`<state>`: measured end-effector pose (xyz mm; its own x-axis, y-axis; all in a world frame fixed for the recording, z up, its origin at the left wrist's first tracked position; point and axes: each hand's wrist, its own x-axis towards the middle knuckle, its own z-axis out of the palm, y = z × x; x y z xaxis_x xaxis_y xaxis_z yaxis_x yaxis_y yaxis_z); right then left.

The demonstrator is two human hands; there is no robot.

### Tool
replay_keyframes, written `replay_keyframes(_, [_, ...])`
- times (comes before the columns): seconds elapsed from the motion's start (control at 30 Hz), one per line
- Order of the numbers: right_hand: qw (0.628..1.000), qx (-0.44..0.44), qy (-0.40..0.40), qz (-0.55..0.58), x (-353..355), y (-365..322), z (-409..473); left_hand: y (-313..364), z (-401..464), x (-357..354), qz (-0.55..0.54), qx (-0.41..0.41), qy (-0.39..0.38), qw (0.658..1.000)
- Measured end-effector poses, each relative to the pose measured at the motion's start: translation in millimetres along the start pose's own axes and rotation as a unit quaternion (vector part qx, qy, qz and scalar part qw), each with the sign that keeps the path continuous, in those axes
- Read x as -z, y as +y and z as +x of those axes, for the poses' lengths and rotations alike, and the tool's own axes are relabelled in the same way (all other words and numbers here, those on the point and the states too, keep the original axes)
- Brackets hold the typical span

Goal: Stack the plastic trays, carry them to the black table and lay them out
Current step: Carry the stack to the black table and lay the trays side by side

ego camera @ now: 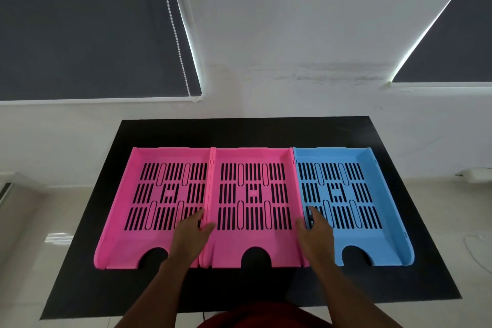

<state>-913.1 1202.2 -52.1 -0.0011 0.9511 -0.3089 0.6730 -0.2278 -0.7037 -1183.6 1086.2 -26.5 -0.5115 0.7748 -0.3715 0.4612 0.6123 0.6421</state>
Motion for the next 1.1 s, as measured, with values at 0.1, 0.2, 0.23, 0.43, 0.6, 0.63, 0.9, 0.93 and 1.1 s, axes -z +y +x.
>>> replay_keyframes(0.1, [1.0, 0.016, 0.005, -0.011, 0.4, 5.4, -5.5, -2.1, -0.7, -4.5, 0.002, -0.009, 0.009, 1.0])
replay_keyframes(0.2, [0.999, 0.014, 0.013, -0.027, 2.9, 4.6, -1.7, -3.6, -0.7, -5.7, 0.009, -0.008, -0.006, 1.0])
replay_keyframes(0.23, [0.999, 0.013, 0.014, -0.026, 3.7, 3.7, -0.3, -4.8, -0.8, -5.1, 0.005, -0.008, -0.015, 1.0])
replay_keyframes(0.43, [0.999, 0.02, 0.01, -0.029, 7.2, 2.8, 5.3, -2.4, 2.4, -6.6, -0.006, -0.029, -0.02, 0.999])
replay_keyframes(0.6, [0.999, 0.019, -0.026, -0.041, 9.6, -3.3, 11.0, 2.0, 3.5, -8.8, -0.021, -0.018, -0.016, 1.0])
replay_keyframes(0.63, [0.998, 0.014, -0.034, -0.047, 8.8, -4.7, 12.3, 4.5, 4.4, -8.5, -0.015, -0.016, -0.019, 1.0])
replay_keyframes(0.9, [0.998, 0.015, -0.056, -0.039, 5.1, -13.5, 4.7, 9.2, 0.5, -8.9, 0.014, -0.03, -0.02, 0.999])
replay_keyframes(0.93, [0.998, 0.017, -0.045, -0.041, 5.0, -13.3, 3.0, 9.3, 0.4, -9.8, 0.016, -0.03, -0.014, 0.999])
replay_keyframes(1.1, [0.998, 0.01, -0.018, -0.055, 3.8, -9.1, 1.1, 5.4, 2.6, -12.7, 0.026, -0.045, -0.004, 0.999])
